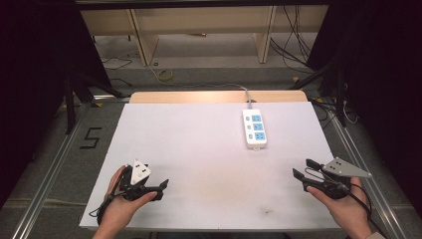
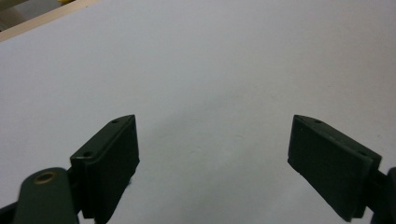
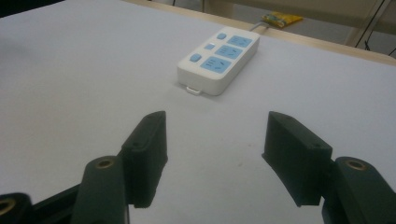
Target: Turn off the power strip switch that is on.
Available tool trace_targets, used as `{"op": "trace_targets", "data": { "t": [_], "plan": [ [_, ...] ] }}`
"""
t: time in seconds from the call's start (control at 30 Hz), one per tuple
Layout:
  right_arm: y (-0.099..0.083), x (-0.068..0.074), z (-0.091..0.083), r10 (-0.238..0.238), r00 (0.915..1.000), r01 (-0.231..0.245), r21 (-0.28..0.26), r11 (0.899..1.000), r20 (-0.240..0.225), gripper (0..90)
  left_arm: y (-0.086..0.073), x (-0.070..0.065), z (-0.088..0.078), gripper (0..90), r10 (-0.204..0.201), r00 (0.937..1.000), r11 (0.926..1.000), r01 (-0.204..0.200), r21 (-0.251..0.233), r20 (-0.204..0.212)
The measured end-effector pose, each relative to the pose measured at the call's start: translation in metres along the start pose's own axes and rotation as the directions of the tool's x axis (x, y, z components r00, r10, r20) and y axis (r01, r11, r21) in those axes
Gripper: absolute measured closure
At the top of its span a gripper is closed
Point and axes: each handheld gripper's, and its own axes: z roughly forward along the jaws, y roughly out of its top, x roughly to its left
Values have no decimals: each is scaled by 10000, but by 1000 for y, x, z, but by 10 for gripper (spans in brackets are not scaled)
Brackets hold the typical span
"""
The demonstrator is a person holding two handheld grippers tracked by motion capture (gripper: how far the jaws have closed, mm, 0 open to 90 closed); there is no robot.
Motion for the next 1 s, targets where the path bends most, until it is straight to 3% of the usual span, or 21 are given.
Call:
{"op": "trace_targets", "data": {
  "t": [0.27,0.5,0.7,0.93,1.0],
  "plan": [
    [8,1,11,-216,9998,217,272,9994,-16,578,0,-2,1,160,33,10000,10000,-33,31,-4],
    [20,6,18,-818,9966,812,616,9948,80,891,0,-2,2,161,47,10000,10000,-47,26,10],
    [31,7,29,-905,9958,892,944,9915,101,900,1,-4,3,162,77,10000,10000,-77,49,38],
    [45,6,43,-684,9975,664,1045,9923,157,900,2,-4,7,165,-144,9997,9999,143,45,202],
    [48,6,48,-666,9977,644,1160,9912,148,900,2,-5,7,165,-36,9998,10000,35,35,183]
  ]
}}
